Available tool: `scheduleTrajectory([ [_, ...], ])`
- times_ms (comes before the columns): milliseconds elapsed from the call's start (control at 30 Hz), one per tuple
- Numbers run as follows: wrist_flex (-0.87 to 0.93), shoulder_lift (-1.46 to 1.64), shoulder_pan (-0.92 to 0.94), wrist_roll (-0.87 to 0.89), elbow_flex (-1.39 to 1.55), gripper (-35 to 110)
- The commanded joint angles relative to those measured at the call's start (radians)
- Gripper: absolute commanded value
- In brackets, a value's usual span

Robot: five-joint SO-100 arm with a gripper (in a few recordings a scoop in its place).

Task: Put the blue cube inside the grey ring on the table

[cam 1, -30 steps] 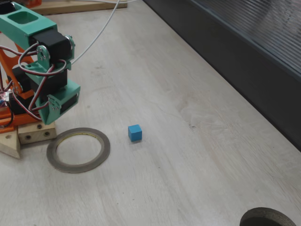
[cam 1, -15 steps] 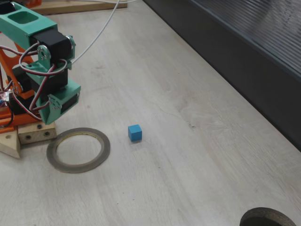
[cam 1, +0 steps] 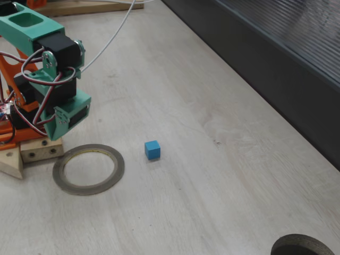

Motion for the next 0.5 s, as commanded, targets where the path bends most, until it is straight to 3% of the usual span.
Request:
scheduleTrajectory([
  [0, -0.003, 0.017, 0.011, 0.008, 0.008, 2],
  [467, -0.003, 0.017, 0.012, 0.011, 0.008, 2],
])
